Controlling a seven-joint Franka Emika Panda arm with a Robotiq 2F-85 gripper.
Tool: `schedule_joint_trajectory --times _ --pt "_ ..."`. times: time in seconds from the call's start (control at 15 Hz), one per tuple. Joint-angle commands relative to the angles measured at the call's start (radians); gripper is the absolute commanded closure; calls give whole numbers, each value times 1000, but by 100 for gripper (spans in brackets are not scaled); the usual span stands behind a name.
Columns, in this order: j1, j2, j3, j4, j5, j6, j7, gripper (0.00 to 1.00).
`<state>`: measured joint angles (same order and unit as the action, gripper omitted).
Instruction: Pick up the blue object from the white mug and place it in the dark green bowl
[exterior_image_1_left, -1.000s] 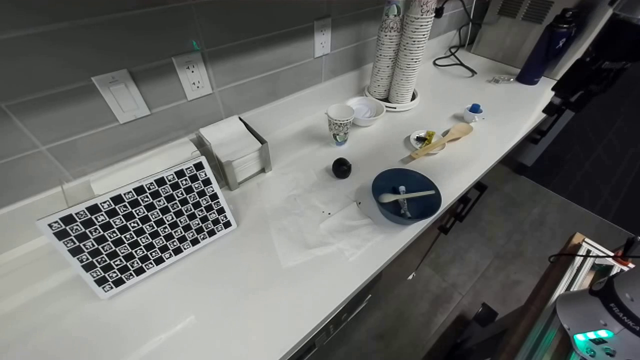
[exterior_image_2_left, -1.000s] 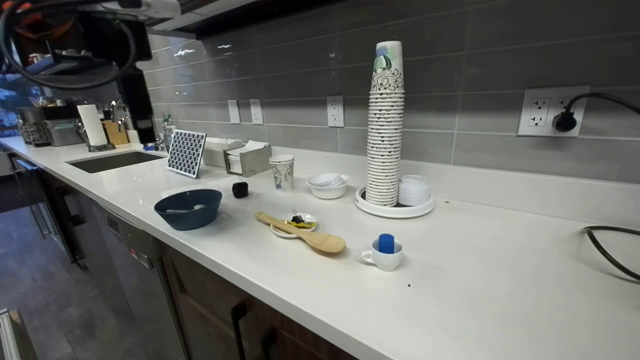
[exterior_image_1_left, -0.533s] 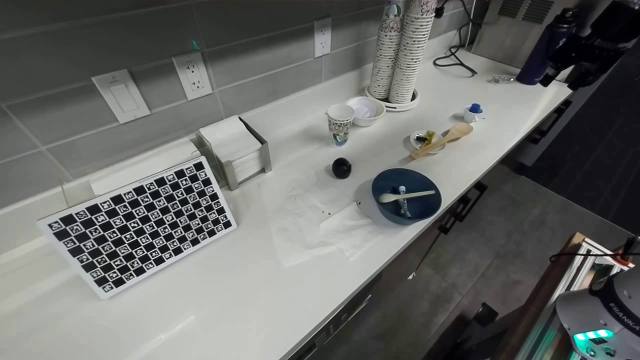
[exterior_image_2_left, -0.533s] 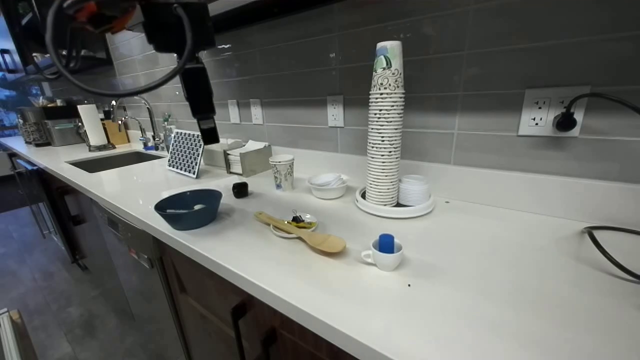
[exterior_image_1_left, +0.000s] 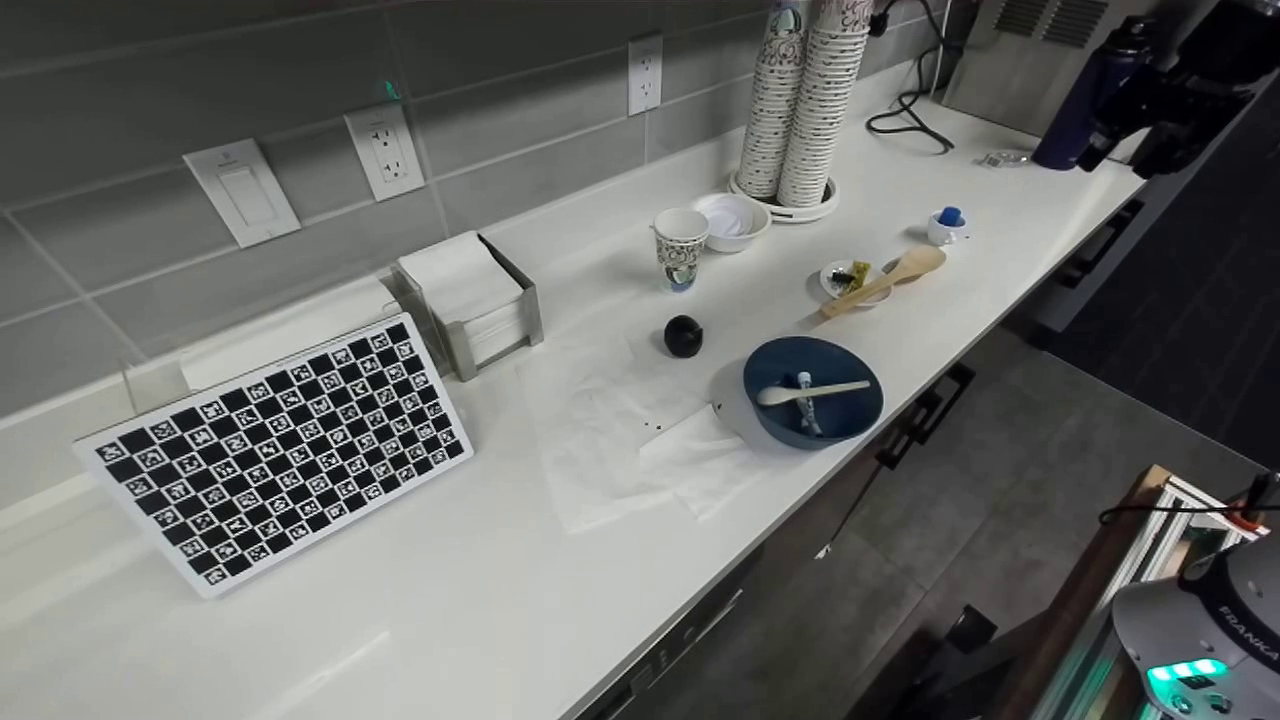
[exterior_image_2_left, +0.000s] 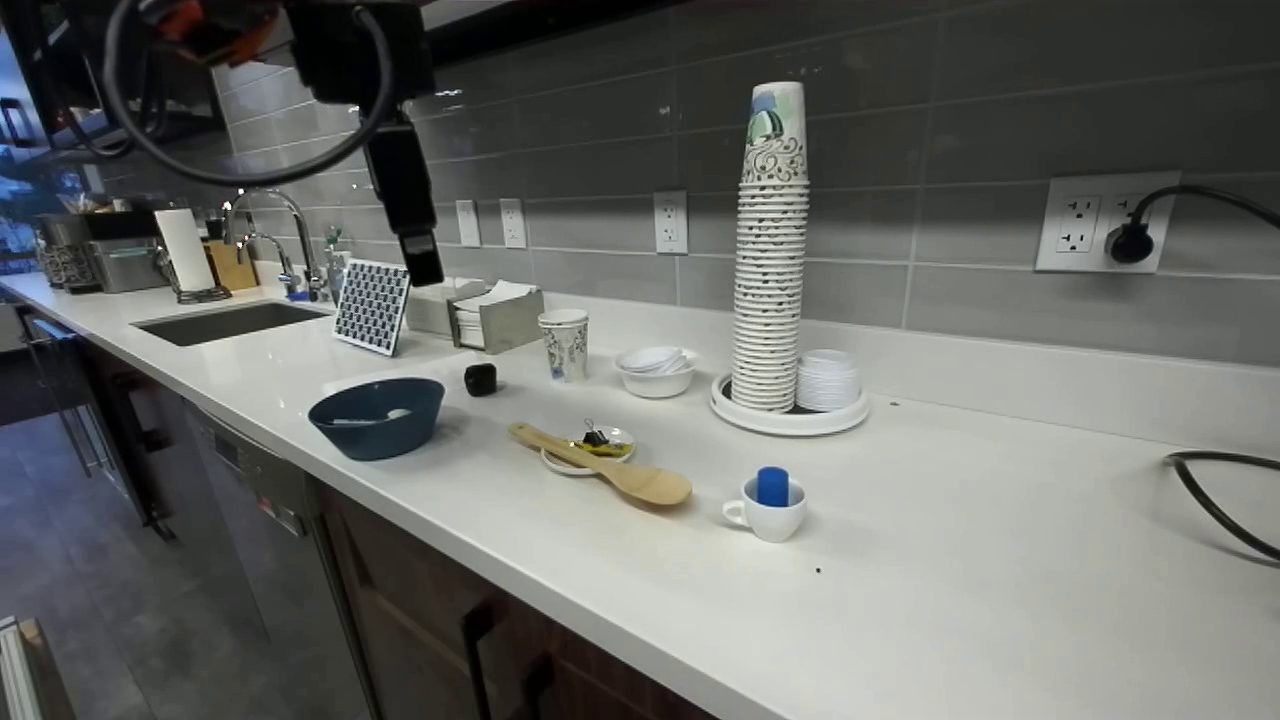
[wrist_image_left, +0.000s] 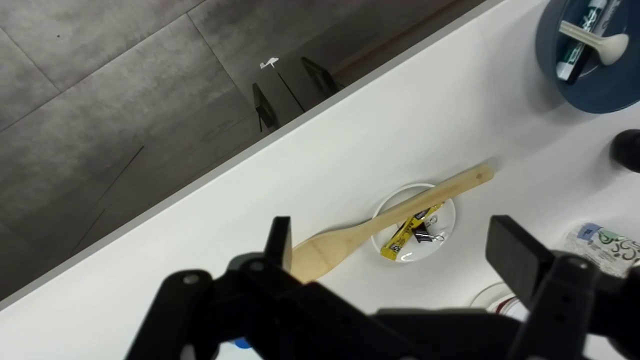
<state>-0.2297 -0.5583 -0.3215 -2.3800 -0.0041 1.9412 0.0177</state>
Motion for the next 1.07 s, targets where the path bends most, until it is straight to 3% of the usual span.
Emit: schedule_joint_trajectory --times 0.0,0.33,0.53,0.8,0.87,0.93,1.0 --pt "-16 28 14 15 22 19 -18 0" --pt "-10 274 -12 164 1 150 -46 0" --pt "1 436 -63 279 71 170 -167 0" --pt "-48 657 -91 431 181 133 -320 0" --pt "-64 689 -80 466 179 104 -301 0" --pt "-63 592 -59 360 134 163 -268 0" --pt "-77 635 -57 393 140 153 -275 0"
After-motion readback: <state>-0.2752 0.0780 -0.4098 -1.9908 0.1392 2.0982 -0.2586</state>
